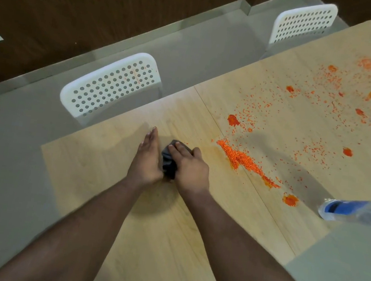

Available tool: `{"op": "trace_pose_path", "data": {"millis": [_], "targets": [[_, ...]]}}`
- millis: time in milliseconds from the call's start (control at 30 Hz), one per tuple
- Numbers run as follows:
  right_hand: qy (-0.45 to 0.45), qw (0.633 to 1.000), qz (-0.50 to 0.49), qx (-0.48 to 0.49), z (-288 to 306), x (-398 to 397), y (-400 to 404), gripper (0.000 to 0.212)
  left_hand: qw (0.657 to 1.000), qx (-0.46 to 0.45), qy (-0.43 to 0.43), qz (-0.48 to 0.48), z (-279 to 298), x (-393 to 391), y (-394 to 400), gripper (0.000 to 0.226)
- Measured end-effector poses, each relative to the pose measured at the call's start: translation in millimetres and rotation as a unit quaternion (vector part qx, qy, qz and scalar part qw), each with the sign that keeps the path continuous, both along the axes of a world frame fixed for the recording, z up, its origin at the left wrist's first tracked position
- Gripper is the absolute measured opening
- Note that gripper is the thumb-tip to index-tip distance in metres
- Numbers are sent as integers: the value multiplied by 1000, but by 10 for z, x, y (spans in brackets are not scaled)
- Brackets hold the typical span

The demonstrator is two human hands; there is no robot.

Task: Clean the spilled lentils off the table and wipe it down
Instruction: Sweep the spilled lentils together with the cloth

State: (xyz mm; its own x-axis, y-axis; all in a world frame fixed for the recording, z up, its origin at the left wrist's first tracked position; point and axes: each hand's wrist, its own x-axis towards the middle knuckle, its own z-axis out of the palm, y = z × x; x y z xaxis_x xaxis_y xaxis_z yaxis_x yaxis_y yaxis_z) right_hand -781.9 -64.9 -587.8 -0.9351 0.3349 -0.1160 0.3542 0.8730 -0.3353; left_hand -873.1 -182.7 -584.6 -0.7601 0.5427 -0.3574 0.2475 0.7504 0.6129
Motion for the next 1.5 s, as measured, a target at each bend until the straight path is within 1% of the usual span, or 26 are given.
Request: {"op": "trace_pose_path", "data": {"millis": [33, 67, 133, 267, 367, 467, 533, 600, 667, 733, 833, 933, 1100, 1167, 1267, 1333, 1400, 1500], "targets": [[-13, 1000, -6, 1, 10, -88, 42, 67, 1000, -4, -9, 8, -8, -5, 12, 153], [-14, 1000, -25, -1, 29, -156, 95, 65, 1000, -11, -16, 14, -7, -8, 20, 162], [-3, 996, -84, 1, 45, -239, 236, 56, 999, -24, -18, 19, 7, -6, 35, 169], [8, 980, -198, 6, 55, -142, 588, 63, 998, -41, -16, 33, 82, 45, 96, 167], [32, 962, -273, -6, 35, 16, 826, 61, 998, -50, -20, 38, 110, 64, 148, 166], [66, 941, -331, -6, 51, 176, 921, 63, 999, -45, -11, 16, 114, 134, 215, 158], [88, 943, -321, -7, 104, 264, 858, 68, 999, -29, -3, -13, 109, 197, 282, 144], [95, 955, -281, -16, 188, 313, 716, 70, 999, -14, -5, -36, 93, 260, 366, 136], [79, 971, -225, -17, 246, 356, 553, 67, 998, -8, -11, -54, 83, 347, 469, 136], [41, 983, -178, -15, 219, 418, 441, 61, 998, -5, -9, -65, 70, 435, 553, 137], [-9, 989, -147, -11, 107, 567, 447, 60, 998, -8, -6, -56, 34, 509, 584, 140], [-13, 985, -174, -6, 76, 708, 649, 61, 998, -25, 14, -51, -3, 517, 594, 148], [22, 974, -226, 6, 53, 957, 1289, 68, 999, -34, 8, -20, 35, 613, 658, 146], [31, 971, -235, 3, 51, 1042, 1520, 70, 999, -36, 15, -23, 43, 663, 681, 142], [51, 972, -229, 6, 79, 1110, 1596, 71, 998, -36, 43, -35, 72, 768, 721, 128], [72, 979, -193, 4, 137, 1218, 1491, 71, 997, -25, 51, -42, 96, 922, 769, 122], [85, 986, -140, -5, 163, 1346, 1324, 63, 997, -19, 48, -55, 87, 1072, 825, 121], [60, 996, -62, 3, 92, 1627, 1119, 58, 997, -16, 33, -67, 43, 1295, 921, 124]]}}
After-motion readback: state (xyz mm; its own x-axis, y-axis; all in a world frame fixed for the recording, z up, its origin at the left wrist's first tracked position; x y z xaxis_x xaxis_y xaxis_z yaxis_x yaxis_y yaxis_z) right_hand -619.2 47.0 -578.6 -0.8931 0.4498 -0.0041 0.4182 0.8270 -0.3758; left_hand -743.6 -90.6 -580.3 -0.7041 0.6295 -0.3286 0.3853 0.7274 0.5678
